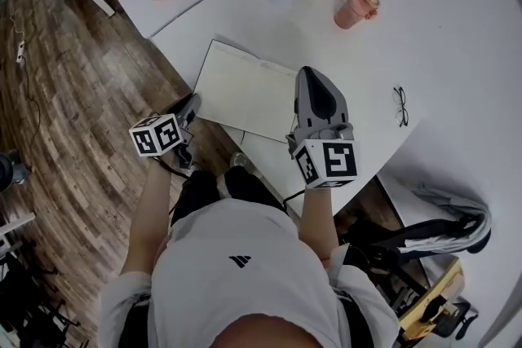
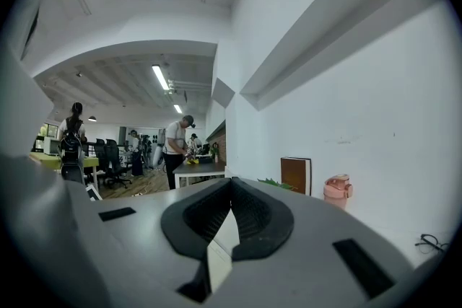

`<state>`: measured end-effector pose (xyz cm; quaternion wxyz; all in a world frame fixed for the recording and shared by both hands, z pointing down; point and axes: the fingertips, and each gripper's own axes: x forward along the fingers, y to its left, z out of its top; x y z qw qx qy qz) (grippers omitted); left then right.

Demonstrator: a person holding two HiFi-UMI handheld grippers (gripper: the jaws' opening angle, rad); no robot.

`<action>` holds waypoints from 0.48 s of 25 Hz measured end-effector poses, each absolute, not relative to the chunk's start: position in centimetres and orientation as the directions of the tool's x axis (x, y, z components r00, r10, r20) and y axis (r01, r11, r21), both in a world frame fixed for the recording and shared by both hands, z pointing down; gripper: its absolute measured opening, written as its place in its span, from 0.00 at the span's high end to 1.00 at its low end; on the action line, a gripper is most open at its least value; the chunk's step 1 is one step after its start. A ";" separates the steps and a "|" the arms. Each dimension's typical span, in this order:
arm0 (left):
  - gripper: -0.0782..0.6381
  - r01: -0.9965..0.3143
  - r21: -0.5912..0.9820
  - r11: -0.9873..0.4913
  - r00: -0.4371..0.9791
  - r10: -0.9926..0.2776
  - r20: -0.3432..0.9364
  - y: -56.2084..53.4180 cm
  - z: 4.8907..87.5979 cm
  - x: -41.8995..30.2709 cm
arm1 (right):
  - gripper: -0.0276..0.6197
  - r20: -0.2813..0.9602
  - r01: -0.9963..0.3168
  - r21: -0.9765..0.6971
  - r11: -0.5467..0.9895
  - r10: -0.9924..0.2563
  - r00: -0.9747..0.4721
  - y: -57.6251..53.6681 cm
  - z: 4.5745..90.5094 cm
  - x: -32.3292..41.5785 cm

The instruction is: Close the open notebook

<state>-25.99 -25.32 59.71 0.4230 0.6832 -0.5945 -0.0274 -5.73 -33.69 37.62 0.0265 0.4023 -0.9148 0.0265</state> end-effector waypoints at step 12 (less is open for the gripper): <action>0.87 -0.746 0.642 -0.180 0.480 -0.813 0.330 -25.7 53.0 -21.8 | 0.96 0.038 -0.774 -0.013 0.634 -0.773 -0.634 -33.3 36.3 -3.5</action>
